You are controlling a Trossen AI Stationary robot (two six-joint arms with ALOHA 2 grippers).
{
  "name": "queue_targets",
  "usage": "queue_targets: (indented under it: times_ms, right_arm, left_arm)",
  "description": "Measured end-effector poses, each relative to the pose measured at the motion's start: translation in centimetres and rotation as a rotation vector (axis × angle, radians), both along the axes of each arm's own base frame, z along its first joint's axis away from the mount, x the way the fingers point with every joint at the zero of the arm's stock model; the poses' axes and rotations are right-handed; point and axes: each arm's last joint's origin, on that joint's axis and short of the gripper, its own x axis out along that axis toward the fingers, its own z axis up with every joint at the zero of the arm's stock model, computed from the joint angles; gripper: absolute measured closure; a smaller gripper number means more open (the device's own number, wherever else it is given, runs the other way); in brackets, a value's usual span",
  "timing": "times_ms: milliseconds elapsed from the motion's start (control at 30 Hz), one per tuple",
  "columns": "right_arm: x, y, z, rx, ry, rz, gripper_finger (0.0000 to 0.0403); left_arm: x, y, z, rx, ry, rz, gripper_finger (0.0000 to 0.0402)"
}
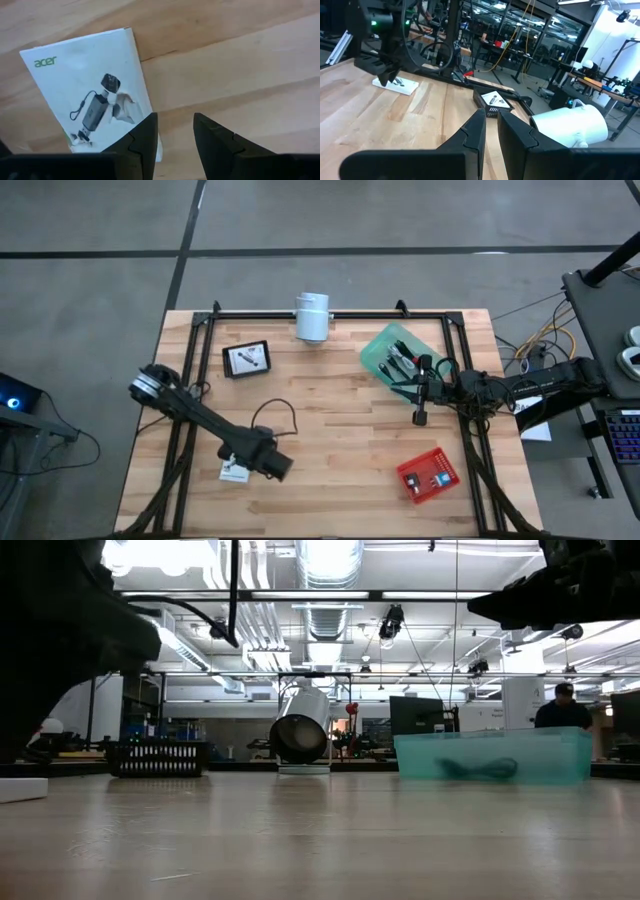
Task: Pick and place items into bin
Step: Put the white card reader box into the black bin
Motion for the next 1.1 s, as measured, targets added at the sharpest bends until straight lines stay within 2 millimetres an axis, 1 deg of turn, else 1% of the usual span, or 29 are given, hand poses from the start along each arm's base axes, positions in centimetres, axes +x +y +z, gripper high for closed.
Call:
queue_targets:
  times_ms: [167, 300, 600, 733, 933, 1100]
  right_arm:
    - [0.0, 0.0, 0.0, 0.0, 0.001, 0.0, 0.0364]
    - [0.0, 0.0, 0.0, 0.0, 0.002, 0.0, 0.0364]
    - [0.0, 0.0, -0.1, -0.001, 0.011, -0.001, 0.0364]
    - [0.0, 0.0, -0.1, -0.001, 0.011, -0.001, 0.0364]
    - [0.0, 0.0, -0.1, -0.001, 0.011, -0.001, 0.0364]
    - [0.0, 0.0, -0.1, -0.001, 0.011, -0.002, 0.0364]
  left_arm:
    - [-0.6, 0.3, -0.2, 0.037, 0.073, 0.002, 0.0292]
    - [-1.2, 0.6, 0.1, 0.067, 0.118, 0.075, 0.0292]
    - [-1.3, 0.7, -0.3, 0.071, 0.121, 0.106, 0.0292]
    - [-1.3, 0.7, -0.3, 0.076, 0.124, 0.15, 0.0292]
    - [-1.2, 0.6, -0.5, 0.064, 0.106, 0.155, 0.0292]
    - [-1.3, 0.7, -1.7, 0.032, 0.081, 0.155, 0.0292]
